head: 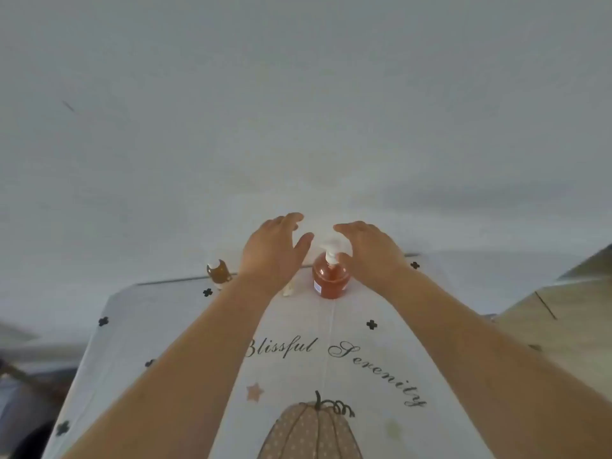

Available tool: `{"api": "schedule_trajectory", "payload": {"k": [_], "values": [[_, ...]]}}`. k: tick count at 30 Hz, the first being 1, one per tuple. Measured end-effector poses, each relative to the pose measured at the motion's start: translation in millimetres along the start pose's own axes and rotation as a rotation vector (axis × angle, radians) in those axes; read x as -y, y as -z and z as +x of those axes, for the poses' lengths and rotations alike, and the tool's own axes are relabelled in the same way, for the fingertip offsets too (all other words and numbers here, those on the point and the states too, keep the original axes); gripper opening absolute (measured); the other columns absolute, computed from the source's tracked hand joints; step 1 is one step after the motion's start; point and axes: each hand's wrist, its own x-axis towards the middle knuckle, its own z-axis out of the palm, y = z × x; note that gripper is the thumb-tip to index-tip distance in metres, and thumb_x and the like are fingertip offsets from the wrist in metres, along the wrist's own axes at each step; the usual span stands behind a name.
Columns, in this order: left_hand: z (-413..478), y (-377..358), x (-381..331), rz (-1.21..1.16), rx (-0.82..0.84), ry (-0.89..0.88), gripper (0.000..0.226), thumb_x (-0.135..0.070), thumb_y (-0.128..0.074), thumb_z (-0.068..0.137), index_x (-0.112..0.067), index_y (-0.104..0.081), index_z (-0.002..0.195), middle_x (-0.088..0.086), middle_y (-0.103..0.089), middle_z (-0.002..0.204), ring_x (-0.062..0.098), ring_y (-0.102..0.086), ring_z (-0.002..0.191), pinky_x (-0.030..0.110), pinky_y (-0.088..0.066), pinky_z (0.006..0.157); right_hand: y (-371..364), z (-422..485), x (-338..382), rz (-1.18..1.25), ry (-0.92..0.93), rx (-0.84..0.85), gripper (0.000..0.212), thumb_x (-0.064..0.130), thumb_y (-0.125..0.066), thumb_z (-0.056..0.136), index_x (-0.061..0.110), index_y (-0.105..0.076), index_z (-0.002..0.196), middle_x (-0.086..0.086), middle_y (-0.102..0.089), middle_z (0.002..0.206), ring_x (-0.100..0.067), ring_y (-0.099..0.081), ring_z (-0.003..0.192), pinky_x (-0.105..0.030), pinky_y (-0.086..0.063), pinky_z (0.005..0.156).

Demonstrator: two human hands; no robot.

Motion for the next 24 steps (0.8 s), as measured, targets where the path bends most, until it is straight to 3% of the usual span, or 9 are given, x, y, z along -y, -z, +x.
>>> {"api": "schedule_trajectory", "payload": {"k": [5,9,12,15,20,24], "values": [[10.0,-42.4,16.4,-0.028,-0.009,0.009,0.040,-0.036,-0.050,0.096,-0.024,-0.048,0.135,-0.007,-0.058,0.126,0.013,-0.049,0.118,0.024,-0.037,0.087,-31.7,10.8,-11.7,0.038,-0.017,-0.063,0.045,0.024,-0.053,0.095,0.024,-0.045,0.140,-0.001,-0.053,0.135,-0.022,-0.047,0.125,-0.035,-0.040,0.102],[15.8,-77.4,31.3,0.054,0.034,0.031,0.048,-0.038,-0.051,0.095,-0.020,-0.044,0.138,-0.002,-0.059,0.129,0.019,-0.049,0.121,0.029,-0.034,0.100,-52.3,19.5,-22.4,0.098,-0.017,-0.121,0.044,0.026,-0.055,0.095,0.025,-0.046,0.138,-0.001,-0.057,0.127,-0.022,-0.050,0.118,-0.034,-0.041,0.094],[18.2,-103.1,43.7,0.206,0.137,0.027,0.061,-0.053,-0.045,0.092,-0.018,-0.040,0.141,0.002,-0.059,0.130,0.018,-0.045,0.127,0.035,-0.013,0.117,-63.7,26.2,-28.1,0.150,0.010,-0.172,0.040,0.029,-0.056,0.095,0.027,-0.050,0.135,0.001,-0.059,0.123,-0.021,-0.052,0.114,-0.033,-0.043,0.089],[23.0,-116.5,51.5,0.291,0.178,-0.042,0.063,-0.056,-0.047,0.088,-0.022,-0.041,0.141,0.001,-0.055,0.132,0.013,-0.040,0.132,0.040,0.004,0.119,-70.0,29.8,-33.2,0.218,0.033,-0.225,0.032,0.032,-0.055,0.096,0.028,-0.054,0.128,0.003,-0.063,0.116,-0.019,-0.058,0.104,-0.036,-0.049,0.084],[30.5,-121.6,57.8,0.223,0.160,-0.151,0.039,-0.055,-0.050,0.085,-0.033,-0.062,0.115,-0.011,-0.063,0.116,0.003,-0.045,0.123,0.037,0.014,0.117,-84.4,33.6,-39.4,0.308,0.073,-0.279,0.023,0.034,-0.055,0.096,0.031,-0.055,0.118,0.006,-0.067,0.098,-0.017,-0.063,0.088,-0.035,-0.053,0.077],[29.2,-123.4,62.2,0.304,0.112,-0.267,0.032,-0.055,-0.049,0.085,-0.034,-0.064,0.103,-0.012,-0.065,0.104,0.003,-0.047,0.120,0.038,0.014,0.117,-93.3,35.6,-40.0,0.325,0.100,-0.350,0.020,0.032,-0.054,0.096,0.028,-0.055,0.116,0.005,-0.066,0.099,-0.018,-0.062,0.087,-0.036,-0.052,0.077]]}}
